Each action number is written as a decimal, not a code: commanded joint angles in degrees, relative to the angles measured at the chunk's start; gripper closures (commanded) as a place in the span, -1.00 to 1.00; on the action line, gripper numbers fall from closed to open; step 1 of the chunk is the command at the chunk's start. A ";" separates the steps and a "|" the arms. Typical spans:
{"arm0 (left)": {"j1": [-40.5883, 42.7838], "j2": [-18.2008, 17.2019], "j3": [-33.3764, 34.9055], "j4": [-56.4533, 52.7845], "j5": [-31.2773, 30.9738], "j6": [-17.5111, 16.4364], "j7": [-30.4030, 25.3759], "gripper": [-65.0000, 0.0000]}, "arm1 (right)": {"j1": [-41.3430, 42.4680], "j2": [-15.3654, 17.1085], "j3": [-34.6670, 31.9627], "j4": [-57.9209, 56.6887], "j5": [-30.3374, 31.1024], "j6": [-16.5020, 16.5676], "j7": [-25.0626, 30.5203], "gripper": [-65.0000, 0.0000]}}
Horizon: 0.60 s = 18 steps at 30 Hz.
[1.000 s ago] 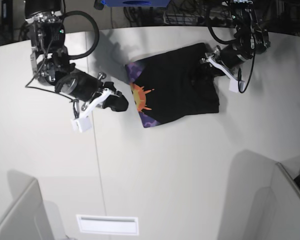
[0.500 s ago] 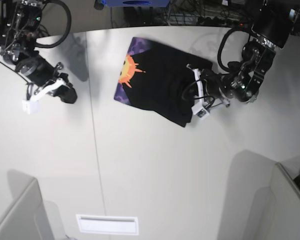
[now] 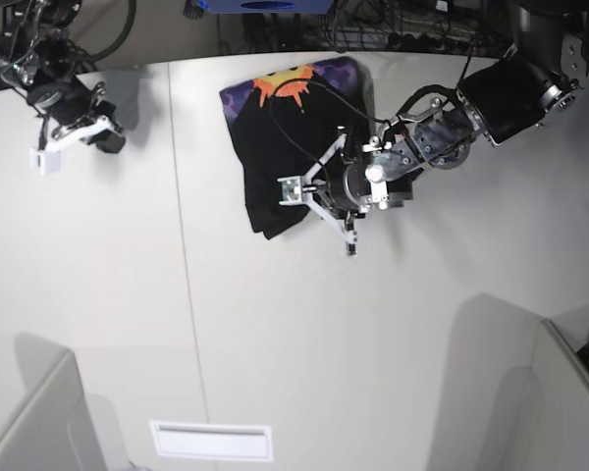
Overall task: Fold the T-shirt properly
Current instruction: 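Grasp the stack edge with the left gripper and fold it over the sun print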
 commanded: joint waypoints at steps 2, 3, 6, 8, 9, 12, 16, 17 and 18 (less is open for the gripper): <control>-0.13 1.17 0.12 -0.29 3.72 -3.73 -0.95 1.00 | 0.18 -0.48 0.34 0.99 -1.22 0.51 1.11 1.00; -0.22 1.96 -0.15 -0.29 5.22 -5.40 -0.95 1.00 | 0.18 -1.01 0.34 0.99 -1.92 0.51 1.11 1.00; -0.22 3.02 -0.32 -0.38 8.03 -9.44 -0.86 1.00 | 0.18 -2.50 0.34 0.99 -3.24 0.51 1.11 1.00; -0.13 3.28 -0.24 -0.38 8.56 -9.79 -0.95 1.00 | 0.18 -2.77 0.25 0.99 -3.68 0.51 1.02 1.00; -0.13 3.28 -0.24 -0.38 8.47 -9.88 -0.95 1.00 | 0.18 -2.94 0.25 0.99 -3.68 0.51 1.02 1.00; -0.13 3.28 -0.32 -0.38 8.38 -10.32 -0.86 1.00 | 0.27 -3.12 0.07 0.99 -3.59 0.51 1.02 1.00; 0.75 3.02 -0.32 -0.38 8.29 -10.32 -0.86 1.00 | 0.36 -3.12 0.25 0.99 -3.59 0.51 1.02 1.00; 0.92 2.93 -0.41 -0.38 8.29 -10.32 -0.86 1.00 | 0.36 -3.12 0.25 0.99 -3.59 0.51 1.02 1.00; 1.10 2.84 -0.41 -0.38 8.29 -10.32 -0.86 1.00 | 0.36 -3.12 0.25 0.99 -3.59 0.51 1.02 1.00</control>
